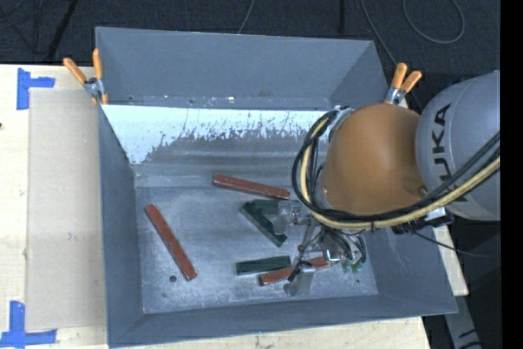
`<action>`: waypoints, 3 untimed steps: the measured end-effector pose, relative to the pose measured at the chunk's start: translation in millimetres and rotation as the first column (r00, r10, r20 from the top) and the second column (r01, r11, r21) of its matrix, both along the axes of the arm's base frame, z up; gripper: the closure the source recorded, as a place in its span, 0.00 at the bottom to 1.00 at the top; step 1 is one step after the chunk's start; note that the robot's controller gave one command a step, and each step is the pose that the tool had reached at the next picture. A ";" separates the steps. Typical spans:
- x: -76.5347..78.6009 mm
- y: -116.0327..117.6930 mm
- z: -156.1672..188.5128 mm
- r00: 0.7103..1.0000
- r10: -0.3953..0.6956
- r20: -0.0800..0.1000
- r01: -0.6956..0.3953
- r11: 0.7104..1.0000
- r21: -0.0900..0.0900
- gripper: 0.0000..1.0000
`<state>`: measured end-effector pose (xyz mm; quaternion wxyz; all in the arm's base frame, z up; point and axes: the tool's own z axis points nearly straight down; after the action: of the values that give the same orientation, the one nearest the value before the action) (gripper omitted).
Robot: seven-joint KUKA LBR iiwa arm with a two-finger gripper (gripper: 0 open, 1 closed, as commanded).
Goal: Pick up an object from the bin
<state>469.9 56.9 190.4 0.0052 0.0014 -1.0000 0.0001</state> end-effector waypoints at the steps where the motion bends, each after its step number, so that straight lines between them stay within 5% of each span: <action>1: 20.8 -65.4 -122.3 0.993 0.116 0.014 -0.116 0.993 0.000 0.00; 3: 21.6 -65.0 -121.9 0.994 0.110 0.011 -0.110 0.994 0.001 0.00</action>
Offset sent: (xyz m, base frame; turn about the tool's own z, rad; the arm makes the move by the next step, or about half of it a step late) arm 0.0199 -0.0642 -0.1204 -0.1200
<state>491.5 -8.1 68.6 -0.0004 0.0564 -0.9984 -0.0005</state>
